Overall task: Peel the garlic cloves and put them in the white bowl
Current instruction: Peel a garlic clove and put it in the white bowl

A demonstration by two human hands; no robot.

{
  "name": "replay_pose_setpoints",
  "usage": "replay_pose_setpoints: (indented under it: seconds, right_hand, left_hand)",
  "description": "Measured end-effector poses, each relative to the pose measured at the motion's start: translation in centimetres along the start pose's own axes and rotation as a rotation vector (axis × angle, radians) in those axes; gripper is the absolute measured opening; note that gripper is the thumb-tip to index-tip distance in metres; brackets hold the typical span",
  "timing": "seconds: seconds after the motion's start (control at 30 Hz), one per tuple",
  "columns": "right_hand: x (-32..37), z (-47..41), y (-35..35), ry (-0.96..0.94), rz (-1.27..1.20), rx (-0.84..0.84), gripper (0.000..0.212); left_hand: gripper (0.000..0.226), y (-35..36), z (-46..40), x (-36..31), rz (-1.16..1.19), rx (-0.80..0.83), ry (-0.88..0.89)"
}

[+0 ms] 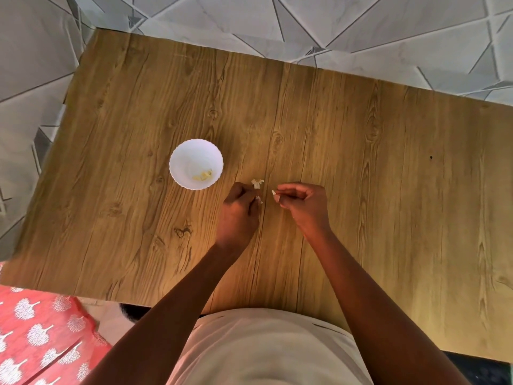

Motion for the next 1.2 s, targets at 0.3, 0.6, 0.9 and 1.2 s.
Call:
replay_pose_setpoints:
  seconds: [0.3,0.6,0.9,1.2]
  right_hand:
    - [1.9,2.7,0.9,-0.137,0.158,0.010,0.022]
    - [1.6,5.0,2.0,-0.105,0.118,0.058,0.017]
    - [4.4,7.3,2.5,-0.384,0.456,-0.064,0.018]
    - [4.0,8.1,2.0,-0.457,0.482,0.029,0.017]
  left_hand:
    - [0.023,-0.7,1.4,-0.4,0.184,-0.019,-0.019]
    - [0.015,-1.6,3.5,2.1,0.367,0.004,-0.231]
    - [0.019,-2.0,4.7,3.7,0.400,-0.026,-0.470]
    - [0.019,-0.3,5.3,3.4,0.247,0.055,-0.506]
Point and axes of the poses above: each hand's wrist, its own z-axis away from the middle knuckle, its own y-axis out of the palm, x = y × z, the point moved 10 cm from there along -z, towards the middle knuckle, and after that the axes turned 15 degrees about z, right-handed, at the moved point
